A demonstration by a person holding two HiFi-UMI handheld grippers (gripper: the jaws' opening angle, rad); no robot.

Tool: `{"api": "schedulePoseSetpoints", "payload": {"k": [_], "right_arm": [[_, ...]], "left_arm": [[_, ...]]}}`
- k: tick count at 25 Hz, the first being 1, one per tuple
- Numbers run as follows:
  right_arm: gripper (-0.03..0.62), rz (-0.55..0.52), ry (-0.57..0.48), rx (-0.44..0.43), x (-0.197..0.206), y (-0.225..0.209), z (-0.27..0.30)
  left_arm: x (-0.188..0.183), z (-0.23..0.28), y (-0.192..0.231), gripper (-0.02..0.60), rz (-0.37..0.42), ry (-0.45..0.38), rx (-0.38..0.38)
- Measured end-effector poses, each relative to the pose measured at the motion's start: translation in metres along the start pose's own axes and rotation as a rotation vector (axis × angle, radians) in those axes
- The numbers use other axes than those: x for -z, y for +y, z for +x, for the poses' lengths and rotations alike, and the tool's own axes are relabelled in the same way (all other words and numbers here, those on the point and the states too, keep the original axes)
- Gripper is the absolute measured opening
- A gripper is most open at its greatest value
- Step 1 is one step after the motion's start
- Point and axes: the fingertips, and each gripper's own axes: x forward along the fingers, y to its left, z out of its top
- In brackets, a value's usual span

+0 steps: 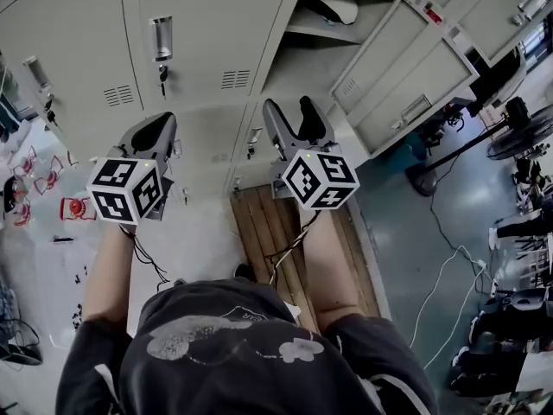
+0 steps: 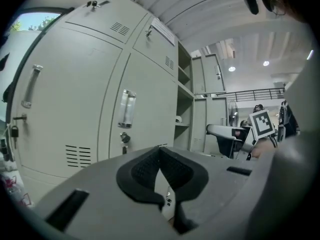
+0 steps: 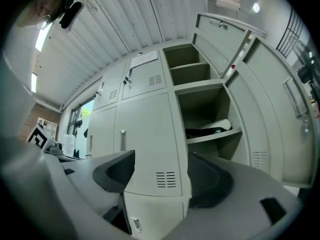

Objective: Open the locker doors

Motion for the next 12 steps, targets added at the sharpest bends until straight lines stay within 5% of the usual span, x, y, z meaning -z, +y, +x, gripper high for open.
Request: {"api": "schedulePoseSetpoints", "payload": {"k": [12], "right_arm": [[0.325,-0.010,-0.001,-0.109,0.021,0.141,0.059]], "left_arm": [[-0.003,-0.082,0.104,0.009,-0.007,-0.023,-0.071]]}}
